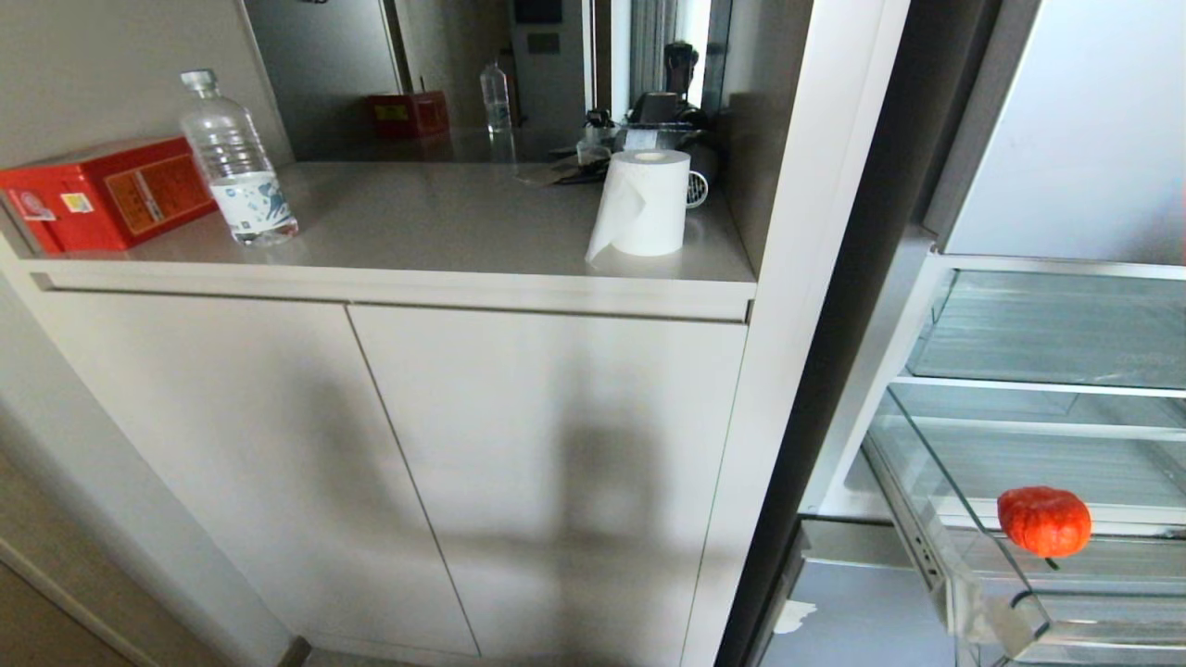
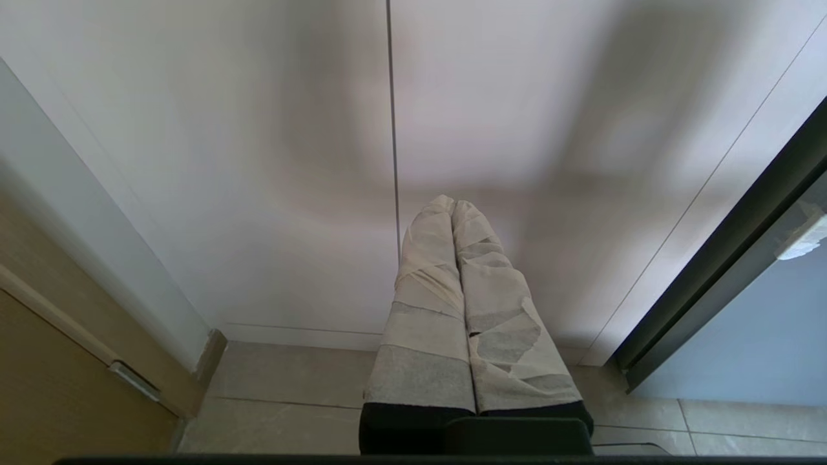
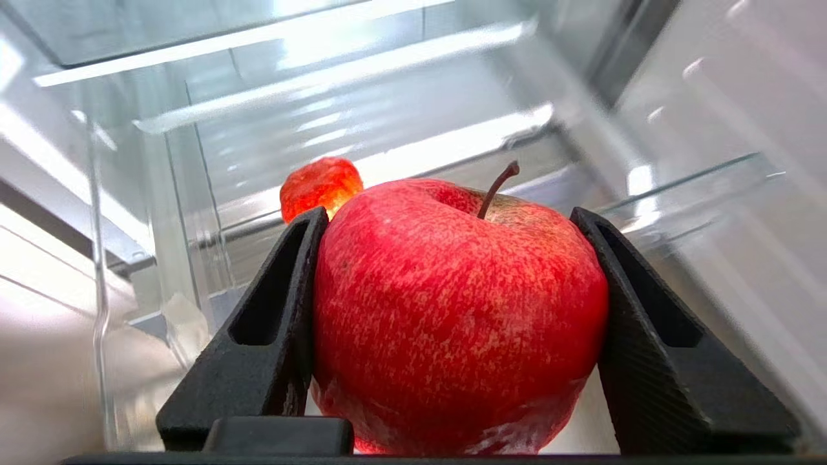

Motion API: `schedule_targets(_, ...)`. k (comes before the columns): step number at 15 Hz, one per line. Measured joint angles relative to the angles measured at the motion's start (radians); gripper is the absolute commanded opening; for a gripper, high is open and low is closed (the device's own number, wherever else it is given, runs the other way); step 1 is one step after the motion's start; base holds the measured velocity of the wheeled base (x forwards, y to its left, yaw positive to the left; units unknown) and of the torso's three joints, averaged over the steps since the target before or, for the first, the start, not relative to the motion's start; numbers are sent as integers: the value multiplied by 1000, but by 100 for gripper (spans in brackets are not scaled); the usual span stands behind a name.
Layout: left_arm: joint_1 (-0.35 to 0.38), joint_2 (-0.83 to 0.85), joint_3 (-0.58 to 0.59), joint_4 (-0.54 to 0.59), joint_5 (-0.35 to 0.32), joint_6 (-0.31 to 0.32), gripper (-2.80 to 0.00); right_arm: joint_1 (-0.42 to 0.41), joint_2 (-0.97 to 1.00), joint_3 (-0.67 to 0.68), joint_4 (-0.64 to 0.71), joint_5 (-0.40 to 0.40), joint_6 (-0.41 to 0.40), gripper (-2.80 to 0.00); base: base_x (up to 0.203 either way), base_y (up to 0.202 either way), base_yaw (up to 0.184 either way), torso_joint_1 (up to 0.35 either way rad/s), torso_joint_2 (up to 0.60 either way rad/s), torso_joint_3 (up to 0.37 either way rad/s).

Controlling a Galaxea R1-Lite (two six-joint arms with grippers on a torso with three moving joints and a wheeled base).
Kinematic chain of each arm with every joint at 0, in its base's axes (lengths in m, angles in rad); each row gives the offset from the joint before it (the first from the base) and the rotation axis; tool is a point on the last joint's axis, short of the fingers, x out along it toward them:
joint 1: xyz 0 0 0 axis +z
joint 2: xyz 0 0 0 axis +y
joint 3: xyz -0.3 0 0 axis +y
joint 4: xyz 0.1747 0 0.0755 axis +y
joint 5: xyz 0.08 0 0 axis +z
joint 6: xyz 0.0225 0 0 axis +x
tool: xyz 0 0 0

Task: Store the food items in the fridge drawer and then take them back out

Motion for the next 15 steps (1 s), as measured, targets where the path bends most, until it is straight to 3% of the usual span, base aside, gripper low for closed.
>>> schedule_targets(6, 0, 0, 0, 0, 0, 0, -280, 1, -285, 123, 0, -4, -74, -280, 0, 0, 0, 0, 0, 0)
schedule_targets(12, 0, 0, 0, 0, 0, 0, -280, -7, -385, 143, -2, -34, -90, -280, 0, 0, 0, 0, 0, 0)
schedule_targets(15, 0, 0, 0, 0, 0, 0, -280, -29, -399, 124, 0, -34, -92, -280, -5, 3, -145, 1, 4, 3)
